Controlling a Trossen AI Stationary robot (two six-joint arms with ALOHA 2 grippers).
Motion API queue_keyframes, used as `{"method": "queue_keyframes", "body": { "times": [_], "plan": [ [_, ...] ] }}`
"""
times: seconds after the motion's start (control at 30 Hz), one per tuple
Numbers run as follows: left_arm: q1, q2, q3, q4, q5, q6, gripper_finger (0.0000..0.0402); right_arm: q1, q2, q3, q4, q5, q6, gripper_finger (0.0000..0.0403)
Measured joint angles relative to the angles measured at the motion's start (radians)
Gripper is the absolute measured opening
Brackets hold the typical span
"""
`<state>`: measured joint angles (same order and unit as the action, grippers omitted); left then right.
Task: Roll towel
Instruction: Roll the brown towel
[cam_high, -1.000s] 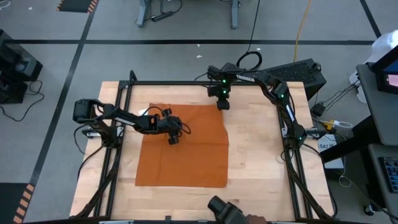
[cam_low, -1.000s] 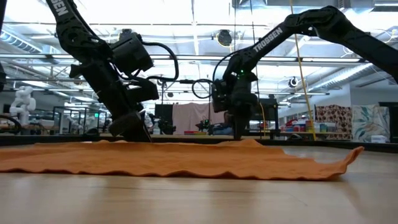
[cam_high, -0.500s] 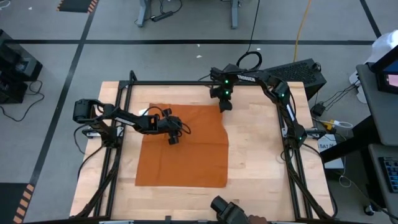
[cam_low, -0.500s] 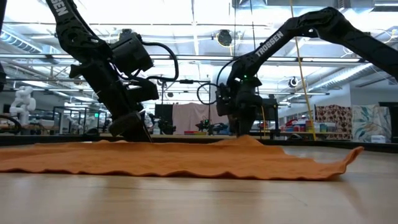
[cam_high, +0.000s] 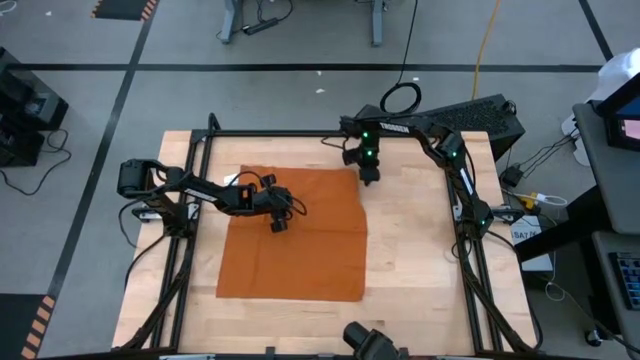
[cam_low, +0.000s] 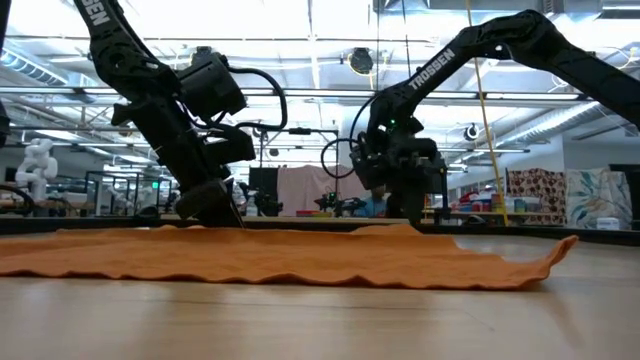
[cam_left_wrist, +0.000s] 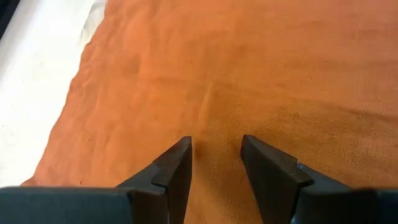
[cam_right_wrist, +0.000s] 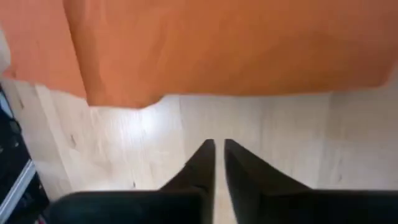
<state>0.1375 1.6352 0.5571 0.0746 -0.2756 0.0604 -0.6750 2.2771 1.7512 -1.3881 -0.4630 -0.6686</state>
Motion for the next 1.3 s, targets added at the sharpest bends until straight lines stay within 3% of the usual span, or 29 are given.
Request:
{"method": "queue_keyframes", "body": {
  "times": [0.13,0.5,0.93,1.07,1.2,1.3],
  "plan": [
    [0.0,0.0,0.0,0.0,0.001,-0.001,0.0154,-0.001,-0.003,0.0,0.051,0.096,0.087,0.0009],
    [0.0,0.0,0.0,0.0,0.001,-0.001,0.0154,-0.001,-0.003,-0.027,0.109,0.095,0.302,0.005],
    [0.0,0.0,0.0,0.001,0.003,0.001,0.0154,0.01,-0.02,-0.037,0.285,0.095,0.08,0.005],
    [0.0,0.0,0.0,0.001,0.002,0.0,0.0154,-0.014,-0.039,-0.035,0.308,0.143,0.044,0.0052],
    [0.0,0.0,0.0,0.003,0.002,0.0,0.0154,-0.034,-0.056,-0.034,0.304,0.172,0.006,0.0078],
    [0.0,0.001,0.0,0.011,0.002,0.0,0.0154,-0.042,-0.061,-0.023,0.318,0.127,-0.05,0.0113]
  ]
}}
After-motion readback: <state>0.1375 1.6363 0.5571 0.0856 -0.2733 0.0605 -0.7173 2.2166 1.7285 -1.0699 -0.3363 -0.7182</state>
